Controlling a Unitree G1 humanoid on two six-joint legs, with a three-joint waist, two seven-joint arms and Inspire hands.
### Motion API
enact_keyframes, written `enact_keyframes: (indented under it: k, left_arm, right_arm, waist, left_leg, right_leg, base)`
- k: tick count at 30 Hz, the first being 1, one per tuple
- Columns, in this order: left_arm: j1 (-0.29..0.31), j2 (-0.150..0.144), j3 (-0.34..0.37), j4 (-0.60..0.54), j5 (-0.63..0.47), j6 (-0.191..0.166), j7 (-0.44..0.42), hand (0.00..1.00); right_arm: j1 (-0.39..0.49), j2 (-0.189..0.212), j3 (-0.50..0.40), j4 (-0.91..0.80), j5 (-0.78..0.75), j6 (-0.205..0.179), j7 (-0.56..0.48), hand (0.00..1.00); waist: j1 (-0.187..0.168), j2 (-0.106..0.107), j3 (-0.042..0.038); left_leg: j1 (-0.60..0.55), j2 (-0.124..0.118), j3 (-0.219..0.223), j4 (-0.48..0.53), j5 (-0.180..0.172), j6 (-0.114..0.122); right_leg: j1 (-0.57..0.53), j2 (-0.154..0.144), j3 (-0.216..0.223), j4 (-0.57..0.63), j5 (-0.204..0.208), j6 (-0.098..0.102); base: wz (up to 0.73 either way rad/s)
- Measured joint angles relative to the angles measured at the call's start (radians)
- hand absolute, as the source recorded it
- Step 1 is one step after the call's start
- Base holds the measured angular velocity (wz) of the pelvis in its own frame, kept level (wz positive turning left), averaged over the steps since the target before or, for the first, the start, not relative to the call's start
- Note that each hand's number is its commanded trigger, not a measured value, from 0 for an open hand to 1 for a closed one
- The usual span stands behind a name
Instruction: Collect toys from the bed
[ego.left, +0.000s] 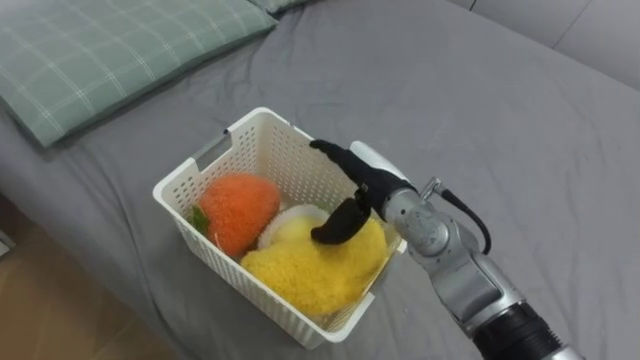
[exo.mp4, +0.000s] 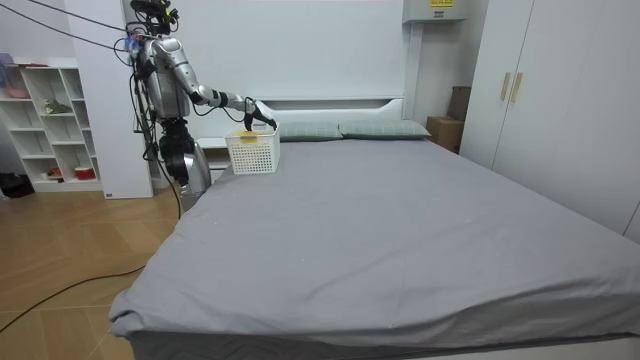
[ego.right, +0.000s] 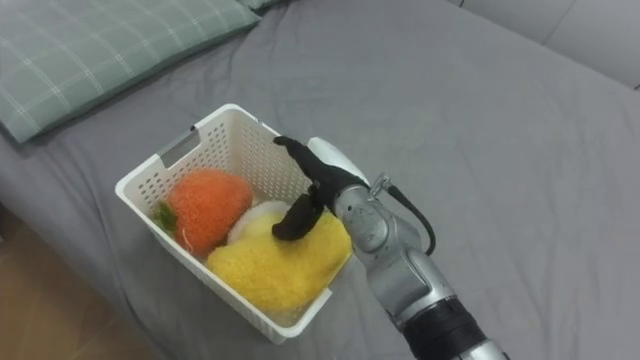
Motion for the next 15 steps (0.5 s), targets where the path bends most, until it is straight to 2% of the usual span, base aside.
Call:
enact_keyframes:
  k: [5,6,9,12,14,15]
  left_arm:
    - [0.01,-0.001,0.0,-0.001,0.002,0.0,-0.003,0.0]
    - [0.013,-0.002,-0.001,-0.001,0.002,-0.001,-0.001,0.0]
    - [0.025,-0.004,0.003,0.0,0.001,-0.013,0.001,0.0]
    - [0.04,-0.005,0.031,0.0,0.006,-0.029,0.003,0.0]
    - [0.046,-0.006,0.053,-0.003,0.007,-0.041,0.004,0.0]
    - [0.053,-0.006,0.061,-0.004,0.006,-0.05,0.004,0.0]
  right_arm:
    - [0.028,-0.023,-0.063,-0.016,0.037,-0.021,-0.071,0.0]
    - [0.039,-0.033,-0.072,-0.024,0.065,-0.026,-0.088,0.0]
    - [0.093,-0.038,-0.143,-0.102,0.122,-0.037,-0.127,0.0]
    - [0.15,-0.054,-0.206,-0.183,0.148,-0.066,-0.176,0.0]
    - [0.182,-0.063,-0.252,-0.231,0.176,-0.083,-0.202,0.0]
    - [0.204,-0.073,-0.278,-0.258,0.205,-0.091,-0.222,0.0]
  waist:
    - [-0.006,0.014,-0.0037]
    - [-0.02,0.02,-0.0026]
    - [-0.056,0.027,-0.0086]
    - [-0.086,0.044,-0.0169]
    - [-0.108,0.052,-0.0178]
    - [-0.124,0.057,-0.0209]
  left_leg:
    - [0.005,0.002,0.012,0.0,0.0,0.0]
    - [0.004,0.002,0.012,0.0,0.0,0.0]
    - [0.001,0.002,0.015,0.002,0.0,0.0]
    - [0.024,0.008,0.047,-0.015,0.0,0.001]
    - [0.036,0.011,0.062,-0.023,0.0,0.001]
    - [0.043,0.013,0.071,-0.028,0.0,0.001]
  right_leg:
    - [0.0,0.0,0.018,0.0,0.0,0.0]
    - [0.0,0.001,0.02,0.0,0.0,0.001]
    - [-0.004,0.001,0.028,0.001,0.001,0.001]
    - [0.0,0.003,0.055,0.002,0.001,0.001]
    - [0.003,0.004,0.07,0.003,0.001,0.001]
    - [0.003,0.004,0.08,0.005,0.001,0.001]
  base:
    - [-0.07]
    - [0.0]
    - [-0.04]
    - [-0.26]
    - [-0.27]
    - [-0.22]
